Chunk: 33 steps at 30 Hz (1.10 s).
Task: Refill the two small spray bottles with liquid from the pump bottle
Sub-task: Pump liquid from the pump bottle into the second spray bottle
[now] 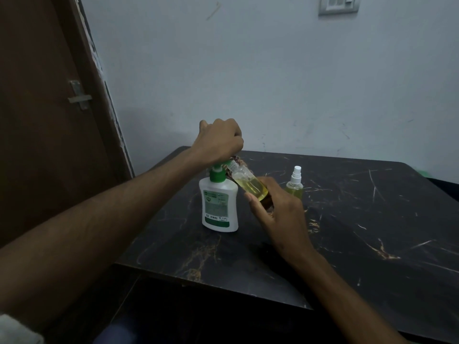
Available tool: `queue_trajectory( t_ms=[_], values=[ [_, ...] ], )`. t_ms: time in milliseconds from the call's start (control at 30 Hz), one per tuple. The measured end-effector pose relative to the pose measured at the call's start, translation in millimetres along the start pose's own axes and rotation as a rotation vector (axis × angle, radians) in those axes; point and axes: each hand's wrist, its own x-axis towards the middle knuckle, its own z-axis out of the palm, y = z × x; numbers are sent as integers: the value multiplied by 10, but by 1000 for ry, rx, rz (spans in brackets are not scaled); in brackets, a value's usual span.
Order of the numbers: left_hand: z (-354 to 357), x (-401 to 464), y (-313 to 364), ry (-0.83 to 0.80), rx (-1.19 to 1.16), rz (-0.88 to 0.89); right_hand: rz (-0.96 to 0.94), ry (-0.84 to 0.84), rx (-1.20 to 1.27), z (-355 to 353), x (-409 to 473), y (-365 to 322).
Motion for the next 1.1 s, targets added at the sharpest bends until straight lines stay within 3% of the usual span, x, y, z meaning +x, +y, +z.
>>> queue_trajectory(
  t_ms=[1100],
  values=[
    [-48, 25, 13, -20, -2, 2, 5, 19, -15, -8, -1, -9]
  ],
)
